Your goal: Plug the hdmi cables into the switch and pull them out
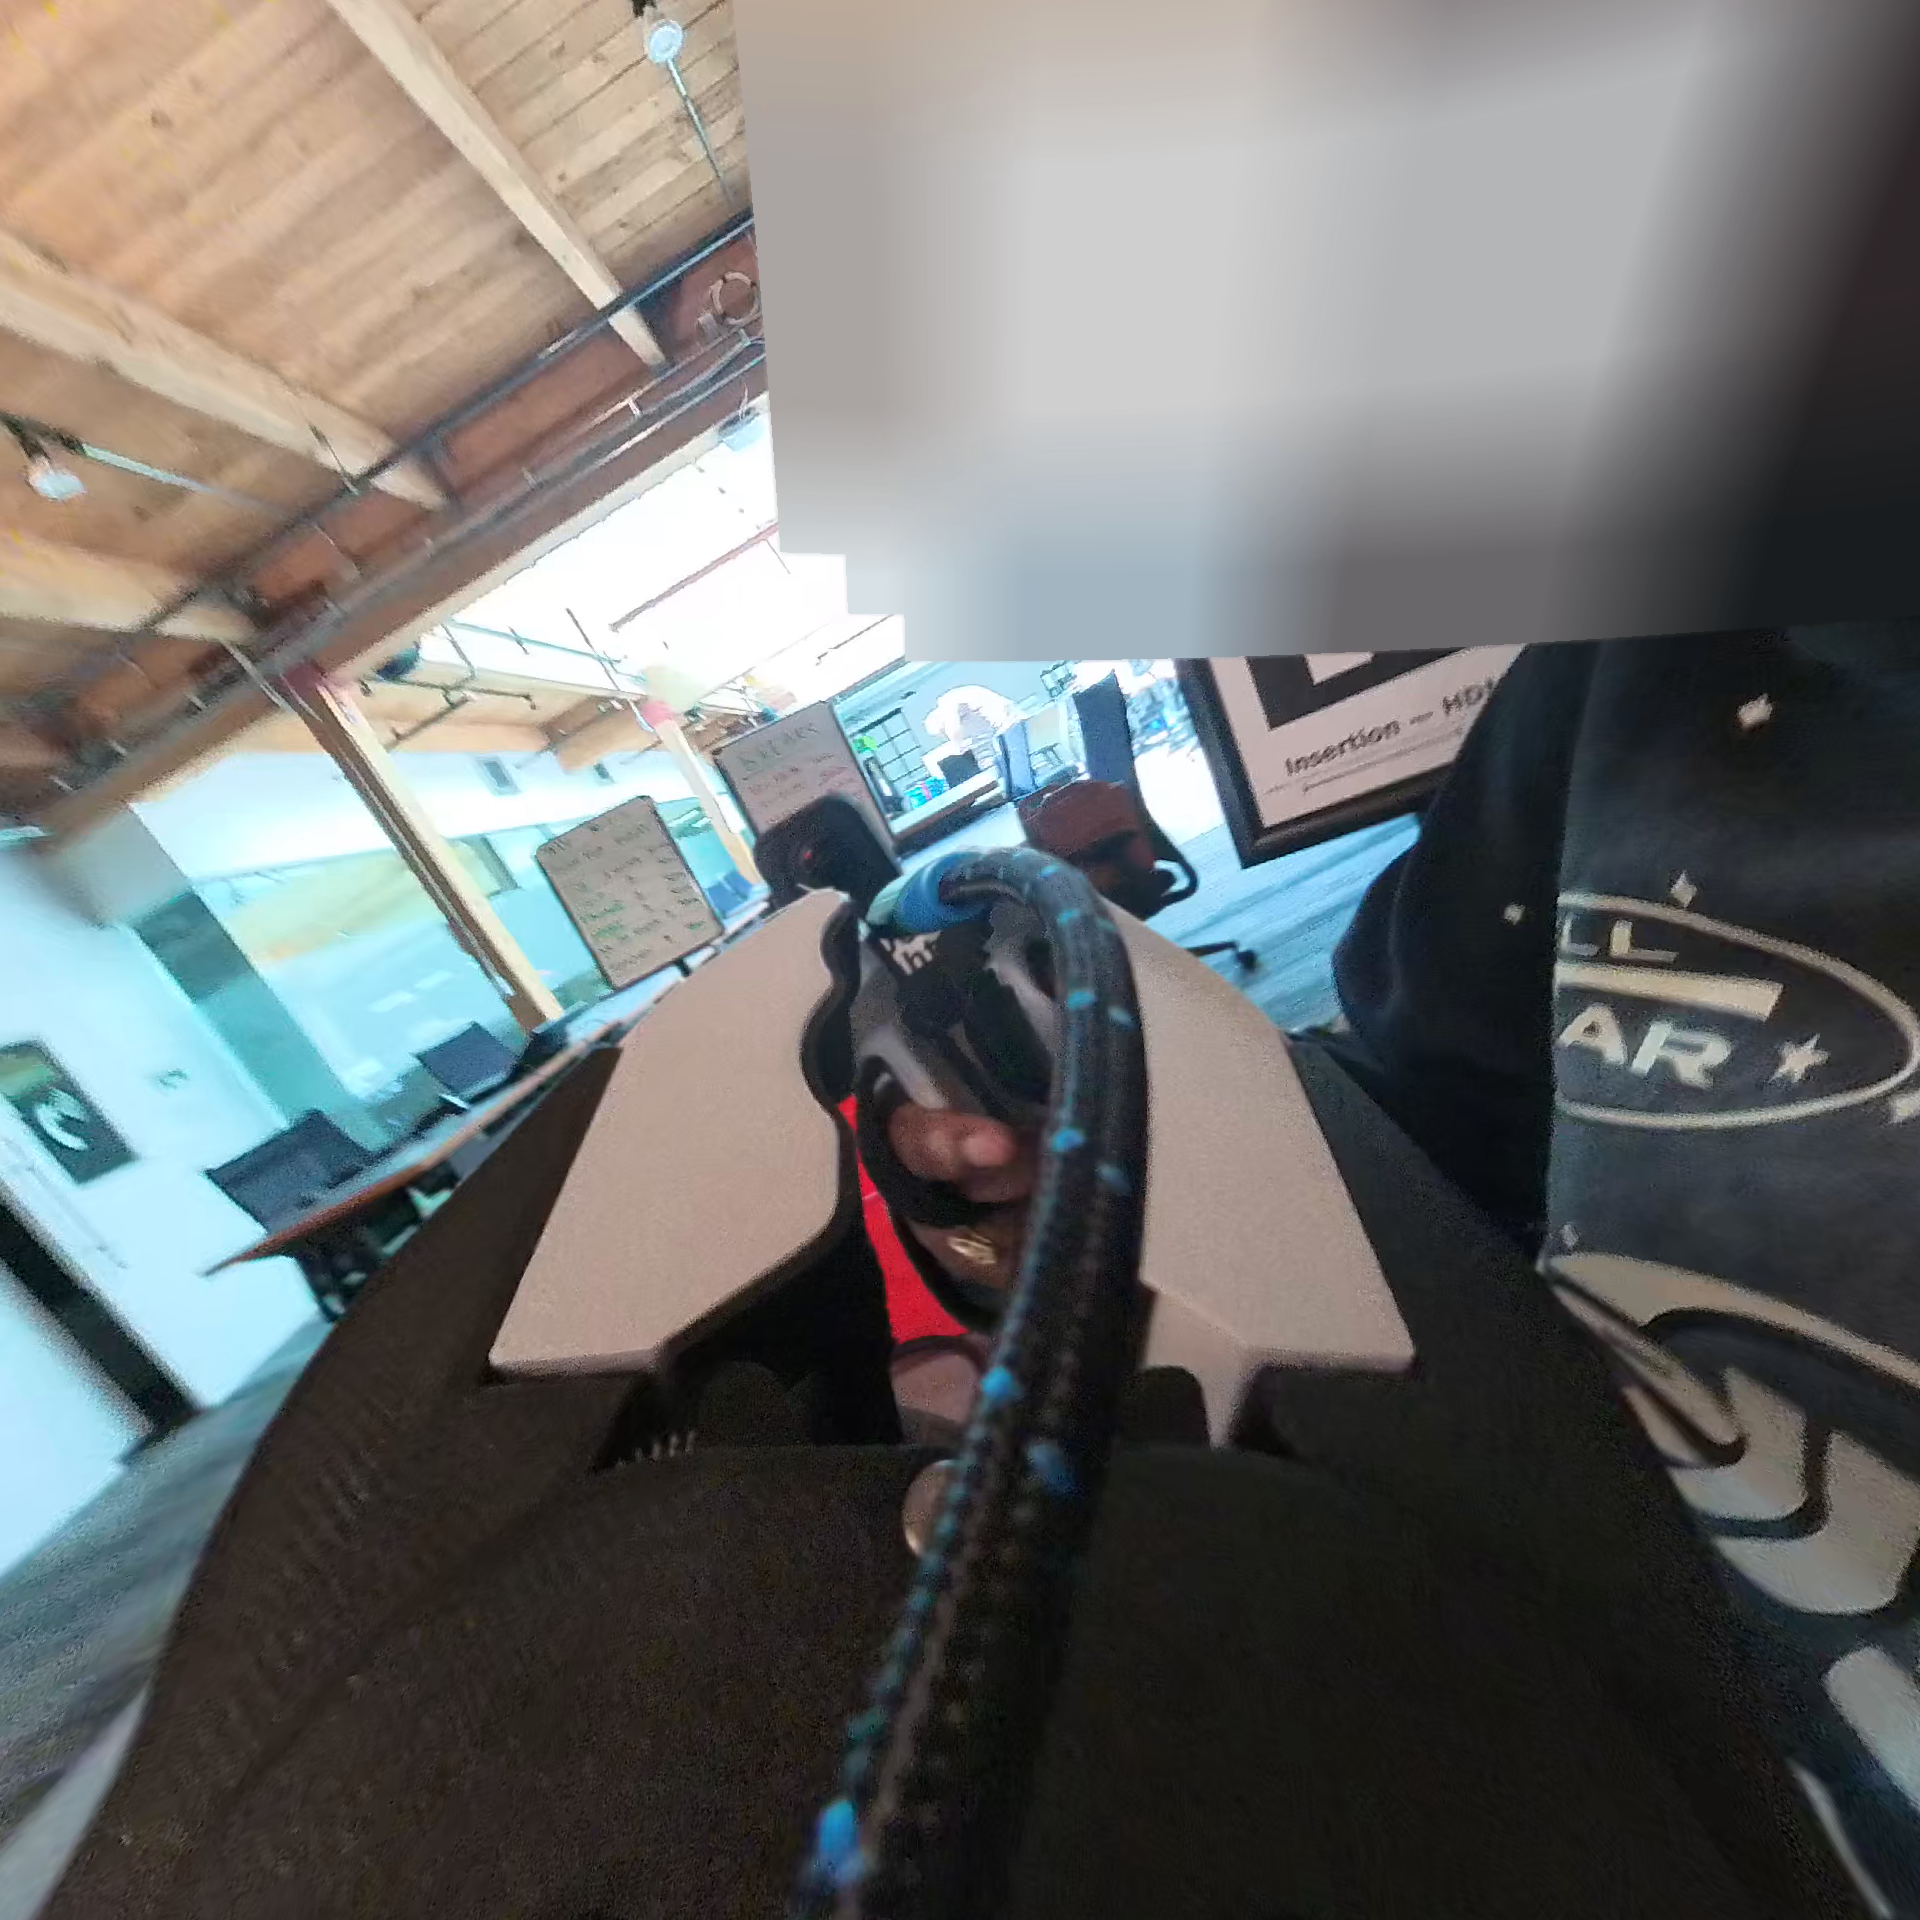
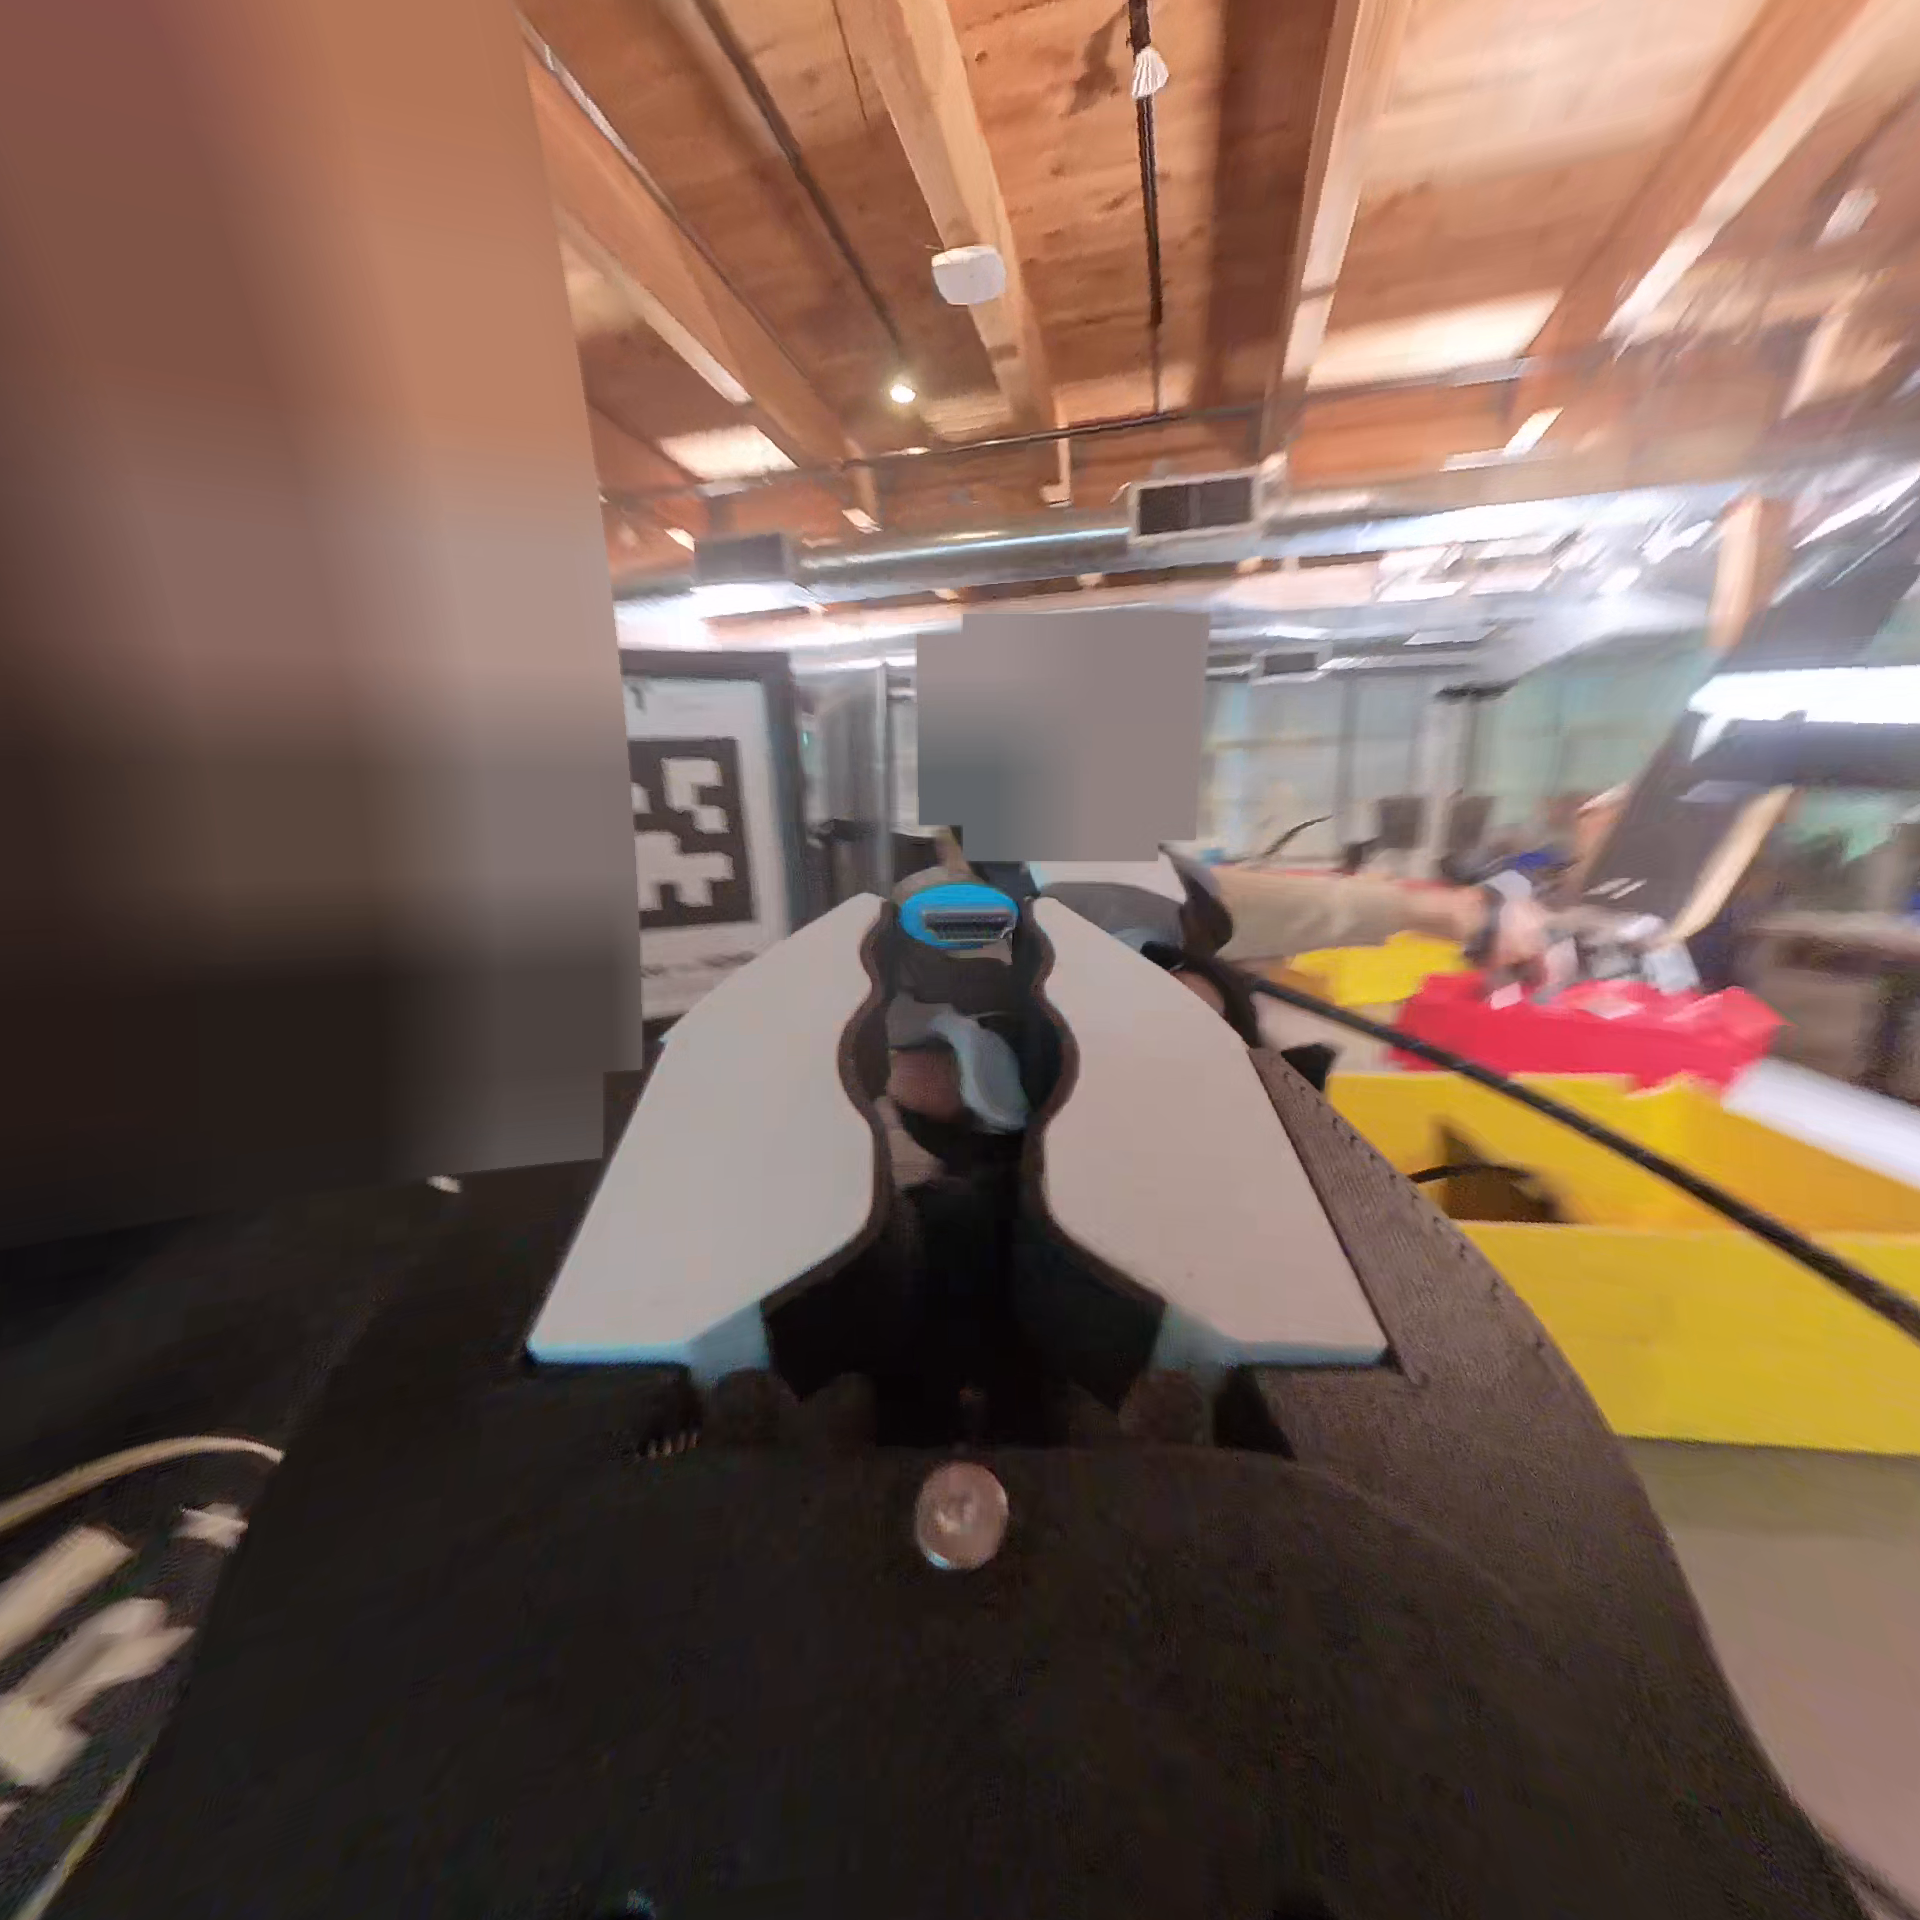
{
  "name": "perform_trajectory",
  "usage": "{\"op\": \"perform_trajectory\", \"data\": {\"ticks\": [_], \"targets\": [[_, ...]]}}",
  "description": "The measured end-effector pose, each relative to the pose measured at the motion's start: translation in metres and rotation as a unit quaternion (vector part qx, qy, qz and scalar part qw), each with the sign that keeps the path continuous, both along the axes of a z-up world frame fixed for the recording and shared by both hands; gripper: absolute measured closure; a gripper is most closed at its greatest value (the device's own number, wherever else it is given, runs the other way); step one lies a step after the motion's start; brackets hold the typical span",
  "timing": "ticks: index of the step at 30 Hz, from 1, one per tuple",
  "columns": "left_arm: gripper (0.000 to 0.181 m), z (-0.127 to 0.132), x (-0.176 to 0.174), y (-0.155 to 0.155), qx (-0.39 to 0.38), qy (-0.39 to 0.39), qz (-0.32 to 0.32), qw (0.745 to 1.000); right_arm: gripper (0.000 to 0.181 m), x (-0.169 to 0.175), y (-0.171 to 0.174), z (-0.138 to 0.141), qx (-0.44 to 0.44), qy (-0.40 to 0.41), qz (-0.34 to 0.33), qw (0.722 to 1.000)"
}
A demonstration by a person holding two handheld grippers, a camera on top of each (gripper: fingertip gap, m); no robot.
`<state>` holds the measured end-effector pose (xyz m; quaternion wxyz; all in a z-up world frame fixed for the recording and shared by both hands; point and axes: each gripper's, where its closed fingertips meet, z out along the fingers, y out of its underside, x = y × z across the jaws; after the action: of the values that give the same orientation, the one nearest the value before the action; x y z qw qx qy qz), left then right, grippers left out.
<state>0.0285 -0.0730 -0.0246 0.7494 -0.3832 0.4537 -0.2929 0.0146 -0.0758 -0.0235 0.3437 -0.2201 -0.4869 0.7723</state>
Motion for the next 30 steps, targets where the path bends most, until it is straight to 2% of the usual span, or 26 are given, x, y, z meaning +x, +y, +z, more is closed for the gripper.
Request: {"op": "perform_trajectory", "data": {"ticks": [2,4,7,11,19,30], "targets": [[0.145,0.005,0.001,0.002,-0.032,-0.025,-0.013,0.999,0.159,0.004,0.002,0.002,0.074,0.052,-0.077,0.993],[0.144,0.008,0.003,0.0,-0.054,-0.042,-0.034,0.997,0.159,0.005,0.007,0.005,0.138,0.089,-0.162,0.973],[0.15,0.01,0.001,0.007,-0.085,-0.059,-0.029,0.994,0.16,0.011,0.012,0.013,0.187,0.133,-0.232,0.945],[0.155,0.006,0.001,0.017,-0.089,-0.066,-0.016,0.994,0.16,0.012,0.014,0.012,0.218,0.125,-0.245,0.936],[0.159,0.01,0.006,0.005,-0.117,-0.083,-0.076,0.987,0.16,0.012,0.009,0.005,0.264,0.126,-0.243,0.925],[0.162,0.008,0.0,0.006,-0.097,-0.062,-0.062,0.991,0.161,0.005,0.011,-0.001,0.297,0.098,-0.269,0.911]]}}
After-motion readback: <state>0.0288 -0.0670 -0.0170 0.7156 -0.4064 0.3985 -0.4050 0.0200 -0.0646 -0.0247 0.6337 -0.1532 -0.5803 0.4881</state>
